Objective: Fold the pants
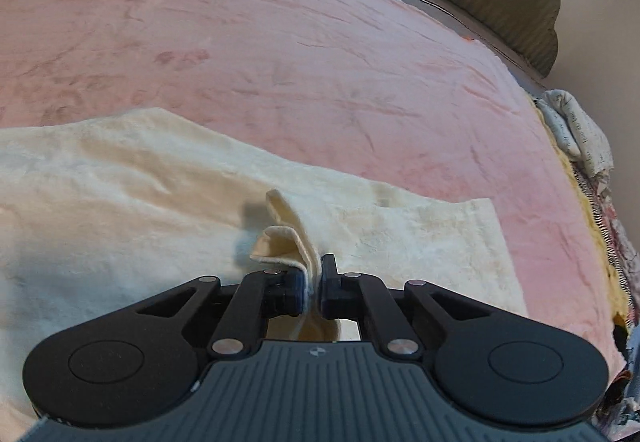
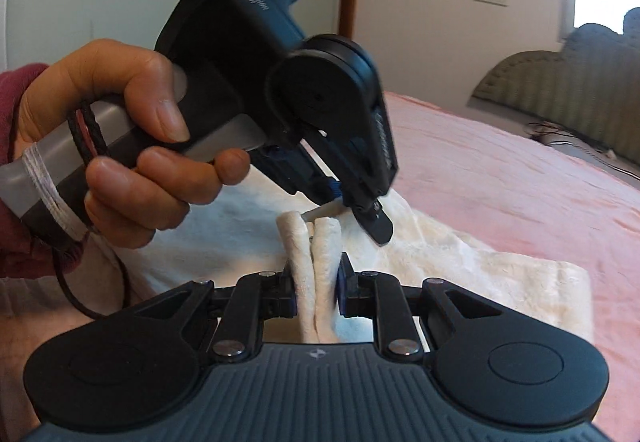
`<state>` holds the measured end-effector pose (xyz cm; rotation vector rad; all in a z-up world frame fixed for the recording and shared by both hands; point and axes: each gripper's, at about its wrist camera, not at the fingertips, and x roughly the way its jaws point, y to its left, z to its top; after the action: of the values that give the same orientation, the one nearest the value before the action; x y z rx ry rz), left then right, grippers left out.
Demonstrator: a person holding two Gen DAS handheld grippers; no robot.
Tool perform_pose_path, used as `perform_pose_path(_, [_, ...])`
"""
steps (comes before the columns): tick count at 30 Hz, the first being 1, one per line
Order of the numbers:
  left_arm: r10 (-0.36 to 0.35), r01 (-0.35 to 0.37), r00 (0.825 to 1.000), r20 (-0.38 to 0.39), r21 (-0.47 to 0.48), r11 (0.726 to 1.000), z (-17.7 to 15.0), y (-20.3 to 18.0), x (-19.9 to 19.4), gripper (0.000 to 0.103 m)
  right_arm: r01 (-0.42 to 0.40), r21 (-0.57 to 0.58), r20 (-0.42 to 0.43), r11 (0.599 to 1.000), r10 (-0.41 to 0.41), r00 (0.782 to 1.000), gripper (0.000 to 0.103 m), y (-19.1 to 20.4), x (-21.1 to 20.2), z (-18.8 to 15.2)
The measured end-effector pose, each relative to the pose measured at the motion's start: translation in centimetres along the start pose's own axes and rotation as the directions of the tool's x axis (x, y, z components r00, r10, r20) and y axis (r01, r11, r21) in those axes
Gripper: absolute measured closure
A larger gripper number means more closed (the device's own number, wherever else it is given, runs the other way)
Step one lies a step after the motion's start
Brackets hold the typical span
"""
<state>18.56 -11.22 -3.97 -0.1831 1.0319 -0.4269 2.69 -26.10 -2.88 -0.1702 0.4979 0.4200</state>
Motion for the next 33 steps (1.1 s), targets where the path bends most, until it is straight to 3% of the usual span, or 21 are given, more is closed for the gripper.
perform_pose_path(6, [0.05, -0.066, 0.993, 0.102, 0.158, 0.985, -1.8, -0.6, -1.0, 0.098, 0.008, -0.032, -0.043, 0.999, -0.01, 0.999, 0.083, 1.9, 1.9, -0.9])
perform_pose_path(7, [0.059, -0.079, 0.992, 0.113, 0.182, 0.98, -2.1, -0.8, -1.0, 0.091, 0.013, -0.037, -0.049, 0.999, -0.014, 0.999, 0.081, 2.0, 1.9, -0.9])
perform_pose_path(8, [0.077, -0.099, 0.99, 0.121, 0.187, 0.977, -2.2, -0.7, -1.1, 0.078, 0.017, -0.038, -0.059, 0.999, -0.019, 0.998, 0.073, 2.2, 1.7, -0.7])
perform_pose_path(9, [0.087, -0.111, 0.987, 0.134, 0.182, 0.977, -2.3, -0.5, -1.5, 0.073, 0.011, -0.032, -0.071, 0.999, -0.013, 0.997, 0.062, 2.4, 1.4, -0.6])
perform_pose_path(11, [0.114, -0.138, 0.981, 0.157, 0.155, 0.978, -2.2, 0.5, -2.3, 0.051, -0.056, -0.008, -0.052, 0.998, 0.055, 0.997, 0.057, 2.2, -0.3, -0.6])
perform_pose_path(14, [0.233, -0.265, 0.946, 0.227, 0.123, 0.956, -2.1, 1.6, -3.7, 0.038, -0.165, 0.038, 0.029, 0.986, 0.164, 0.986, 0.057, 1.3, -3.2, -0.5])
perform_pose_path(16, [0.313, -0.348, 0.916, 0.25, 0.108, 0.931, -2.0, 1.9, -4.5, 0.037, -0.106, 0.029, 0.037, 0.994, 0.105, 0.994, 0.057, 1.1, -3.8, -0.4])
perform_pose_path(18, [0.353, -0.381, 0.905, 0.238, 0.084, 0.921, -1.8, 2.3, -5.0, 0.036, -0.023, -0.024, -0.008, 0.999, 0.023, 1.0, 0.057, 1.4, -3.2, -0.7])
perform_pose_path(23, [0.208, -0.207, 0.968, 0.14, -0.026, 0.978, -2.2, 4.3, -7.1, 0.031, 0.011, -0.164, -0.066, 0.986, -0.022, 0.998, 0.058, 3.4, -2.2, -1.8])
perform_pose_path(26, [0.077, -0.066, 0.994, 0.082, -0.123, 0.99, -2.8, 5.2, -7.7, 0.031, 0.079, -0.301, -0.07, 0.951, -0.104, 0.992, 0.058, 5.1, -2.1, -2.4])
perform_pose_path(29, [-0.057, 0.06, 0.998, 0.018, -0.184, 0.981, -3.5, 5.6, -7.7, 0.03, 0.124, -0.418, -0.049, 0.9, -0.159, 0.986, 0.063, 6.6, -1.3, -2.1])
perform_pose_path(30, [-0.092, 0.088, 0.996, -0.006, -0.207, 0.974, -3.7, 5.7, -7.7, 0.03, 0.134, -0.457, -0.043, 0.88, -0.172, 0.984, 0.077, 7.0, -0.3, -1.7])
perform_pose_path(31, [-0.127, 0.118, 0.992, -0.025, -0.232, 0.966, -4.1, 5.7, -7.6, 0.03, 0.142, -0.485, -0.04, 0.863, -0.184, 0.982, 0.085, 7.4, 0.3, -1.8])
perform_pose_path(33, [-0.184, 0.163, 0.982, -0.052, -0.269, 0.949, -4.5, 5.9, -7.6, 0.03, 0.151, -0.508, -0.042, 0.848, -0.199, 0.979, 0.093, 7.7, 0.9, -1.9])
